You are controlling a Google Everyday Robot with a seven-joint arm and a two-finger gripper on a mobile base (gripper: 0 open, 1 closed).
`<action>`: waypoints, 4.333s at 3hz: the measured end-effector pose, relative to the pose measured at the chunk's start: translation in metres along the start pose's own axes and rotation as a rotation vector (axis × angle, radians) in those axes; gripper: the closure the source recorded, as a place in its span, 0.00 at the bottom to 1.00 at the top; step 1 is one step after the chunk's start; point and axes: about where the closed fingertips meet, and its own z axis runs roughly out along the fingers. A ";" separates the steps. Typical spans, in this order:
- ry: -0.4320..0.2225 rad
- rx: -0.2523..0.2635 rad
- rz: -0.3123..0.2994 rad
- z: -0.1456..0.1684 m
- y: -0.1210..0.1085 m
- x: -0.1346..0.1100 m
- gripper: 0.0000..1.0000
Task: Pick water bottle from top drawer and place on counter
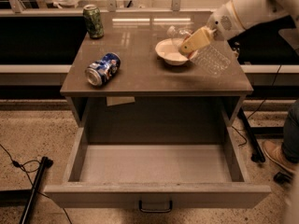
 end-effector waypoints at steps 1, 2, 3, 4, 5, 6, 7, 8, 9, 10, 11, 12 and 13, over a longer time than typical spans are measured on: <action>0.078 0.023 0.010 0.024 -0.013 -0.038 1.00; 0.043 0.030 -0.036 0.027 -0.006 -0.075 1.00; 0.043 0.030 -0.036 0.027 -0.006 -0.075 1.00; 0.042 0.072 -0.136 0.030 -0.002 -0.098 1.00; 0.035 0.091 -0.230 0.037 0.010 -0.131 1.00; 0.019 0.065 -0.316 0.053 0.031 -0.163 1.00; 0.023 0.020 -0.373 0.080 0.049 -0.182 1.00; 0.051 0.000 -0.411 0.113 0.058 -0.196 1.00; 0.072 -0.003 -0.424 0.133 0.060 -0.201 1.00; 0.103 0.006 -0.404 0.160 0.049 -0.196 1.00; 0.123 -0.001 -0.400 0.185 0.041 -0.189 1.00; 0.137 -0.002 -0.403 0.196 0.038 -0.186 1.00; 0.159 -0.011 -0.395 0.207 0.036 -0.179 1.00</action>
Offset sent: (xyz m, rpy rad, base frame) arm 0.0299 0.0208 0.0054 -0.0639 0.0358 -0.0110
